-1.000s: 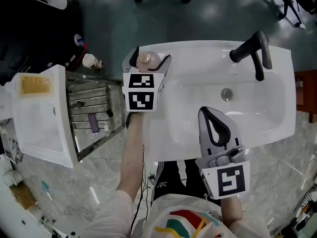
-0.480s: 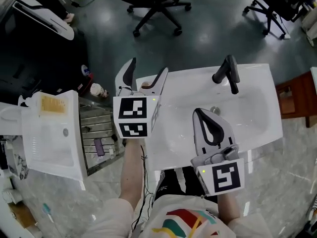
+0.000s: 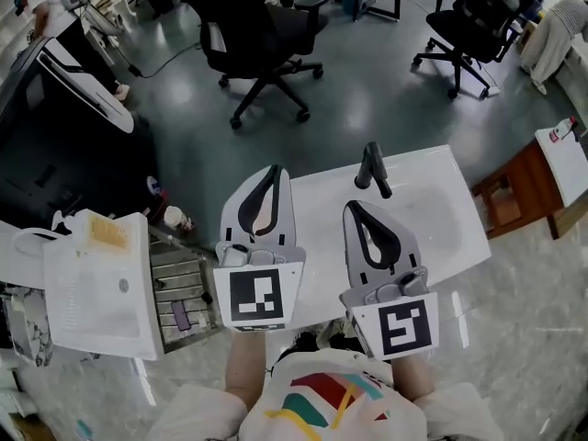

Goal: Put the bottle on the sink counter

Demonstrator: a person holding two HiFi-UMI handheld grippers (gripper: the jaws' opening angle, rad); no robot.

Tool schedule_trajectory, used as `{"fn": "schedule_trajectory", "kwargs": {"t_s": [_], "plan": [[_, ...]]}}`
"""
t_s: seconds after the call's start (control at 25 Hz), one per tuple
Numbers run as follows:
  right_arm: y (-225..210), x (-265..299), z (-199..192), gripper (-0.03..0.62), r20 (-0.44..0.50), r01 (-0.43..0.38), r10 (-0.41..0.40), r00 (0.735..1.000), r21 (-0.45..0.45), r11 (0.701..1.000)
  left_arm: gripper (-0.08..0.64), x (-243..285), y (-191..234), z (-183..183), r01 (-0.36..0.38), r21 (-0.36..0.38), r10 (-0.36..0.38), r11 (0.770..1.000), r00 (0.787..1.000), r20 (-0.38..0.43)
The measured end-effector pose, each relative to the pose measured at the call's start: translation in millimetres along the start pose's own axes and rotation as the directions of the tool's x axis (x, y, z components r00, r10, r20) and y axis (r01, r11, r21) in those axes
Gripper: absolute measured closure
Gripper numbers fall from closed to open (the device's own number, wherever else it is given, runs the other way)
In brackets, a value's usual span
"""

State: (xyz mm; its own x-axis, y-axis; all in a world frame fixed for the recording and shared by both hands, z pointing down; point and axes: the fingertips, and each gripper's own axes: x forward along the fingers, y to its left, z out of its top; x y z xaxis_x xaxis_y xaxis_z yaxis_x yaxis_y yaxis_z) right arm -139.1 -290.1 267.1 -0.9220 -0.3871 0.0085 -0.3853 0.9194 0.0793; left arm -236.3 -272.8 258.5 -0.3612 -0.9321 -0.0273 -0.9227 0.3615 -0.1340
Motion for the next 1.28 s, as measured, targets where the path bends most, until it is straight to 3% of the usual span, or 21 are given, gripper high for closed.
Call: {"fn": "schedule_trajectory", "kwargs": {"t_s": [0.2,0.28,0.4,0.72,1.28], "plan": [[-16,-23,20,0.580,0.045,0.055,-0.054,0.998,-0.014,0.998,0.541,-36,-43,33,0.036,-0.045,-0.032,0.998,0.995,0.095],[-20,-32,21,0.581,0.047,0.072,-0.071,0.996,-0.010,0.997,0.541,-49,-52,36,0.042,-0.012,-0.041,0.999,0.993,0.109],[-27,-46,18,0.580,0.057,0.102,-0.101,0.993,-0.008,0.995,0.543,-56,-60,37,0.044,0.051,-0.049,0.998,0.993,0.108],[-50,-71,10,0.581,0.077,0.197,-0.195,0.978,-0.011,0.980,0.543,-54,-81,34,0.072,0.038,-0.075,0.997,0.992,0.099],[-64,-85,1,0.581,0.032,0.235,-0.235,0.971,-0.001,0.972,0.543,-52,-87,34,0.074,0.038,-0.078,0.996,0.993,0.089]]}}
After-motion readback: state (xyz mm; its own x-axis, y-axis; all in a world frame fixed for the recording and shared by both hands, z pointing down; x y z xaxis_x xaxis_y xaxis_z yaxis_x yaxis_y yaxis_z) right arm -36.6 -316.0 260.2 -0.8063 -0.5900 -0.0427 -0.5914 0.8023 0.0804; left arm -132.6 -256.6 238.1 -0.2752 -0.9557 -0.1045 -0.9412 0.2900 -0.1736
